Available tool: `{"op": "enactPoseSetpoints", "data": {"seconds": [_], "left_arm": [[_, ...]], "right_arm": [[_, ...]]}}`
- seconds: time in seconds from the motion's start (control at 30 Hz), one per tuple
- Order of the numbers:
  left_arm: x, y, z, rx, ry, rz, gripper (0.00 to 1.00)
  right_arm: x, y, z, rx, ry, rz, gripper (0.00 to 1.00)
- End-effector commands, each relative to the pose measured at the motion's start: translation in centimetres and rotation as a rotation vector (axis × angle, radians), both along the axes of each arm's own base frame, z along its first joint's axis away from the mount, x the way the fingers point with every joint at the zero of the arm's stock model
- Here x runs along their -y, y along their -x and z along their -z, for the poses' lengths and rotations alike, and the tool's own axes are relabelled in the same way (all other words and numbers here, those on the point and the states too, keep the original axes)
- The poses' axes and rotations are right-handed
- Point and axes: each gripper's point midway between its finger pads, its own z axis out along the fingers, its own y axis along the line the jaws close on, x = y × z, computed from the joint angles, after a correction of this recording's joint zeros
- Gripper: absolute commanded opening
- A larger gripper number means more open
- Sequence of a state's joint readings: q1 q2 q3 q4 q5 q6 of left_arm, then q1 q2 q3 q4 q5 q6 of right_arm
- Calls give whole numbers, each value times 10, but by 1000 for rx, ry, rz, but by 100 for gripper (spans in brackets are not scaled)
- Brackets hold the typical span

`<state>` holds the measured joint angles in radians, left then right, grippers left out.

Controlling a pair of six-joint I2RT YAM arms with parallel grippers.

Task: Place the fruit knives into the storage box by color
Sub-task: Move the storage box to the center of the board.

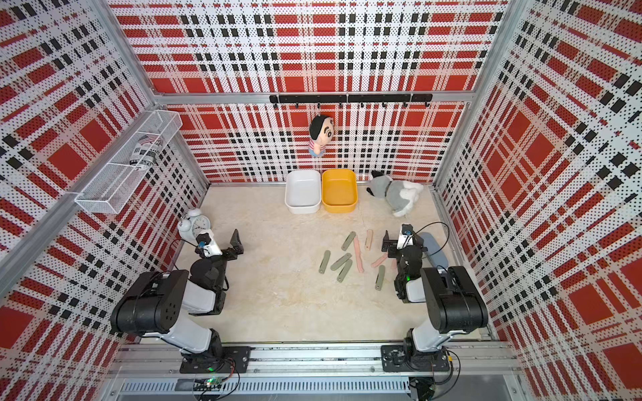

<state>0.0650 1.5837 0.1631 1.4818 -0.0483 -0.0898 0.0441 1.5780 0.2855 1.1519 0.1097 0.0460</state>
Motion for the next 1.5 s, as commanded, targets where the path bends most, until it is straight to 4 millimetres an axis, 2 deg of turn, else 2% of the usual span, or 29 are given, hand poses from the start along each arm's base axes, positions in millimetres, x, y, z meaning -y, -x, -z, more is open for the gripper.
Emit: {"op": "enactPoseSetpoints", "data": {"seconds": [0.0, 0.87, 1.0, 1.03, 1.1, 1.27, 1.3, 1.33, 1.37, 1.4, 1.47], "left_arm": [[0, 3, -6, 29, 3, 6, 98], [0, 4, -6, 29, 1, 2, 98], [-12, 16, -16, 58, 19, -100, 98], [-14, 20, -22, 73, 16, -123, 98], [-15, 24, -31, 59, -1, -195, 98], [-10, 14, -77, 10, 58, -364, 98], [-5, 13, -91, 11, 72, -390, 98], [-6, 11, -102, 2, 81, -418, 98], [11, 4, -107, -46, 84, -387, 98], [15, -5, -114, -98, 108, -378, 99], [29, -31, -127, -194, 117, -287, 99]], "right_arm": [[-3, -2, -5, 10, -5, -26, 100], [1, -1, -8, 16, -8, -10, 100], [12, 2, -32, 15, -22, 57, 100], [13, 1, -44, 23, -24, 66, 100], [12, -1, -93, 147, -32, 62, 100], [12, 11, -182, 368, -47, 57, 100], [-6, 5, -152, 221, -294, -40, 100], [-7, 6, -154, 210, -421, -35, 100], [-2, 7, -152, 192, -555, -1, 100], [0, 9, -151, 182, -639, 15, 100], [-12, 13, -157, 181, -684, -84, 100]]}}
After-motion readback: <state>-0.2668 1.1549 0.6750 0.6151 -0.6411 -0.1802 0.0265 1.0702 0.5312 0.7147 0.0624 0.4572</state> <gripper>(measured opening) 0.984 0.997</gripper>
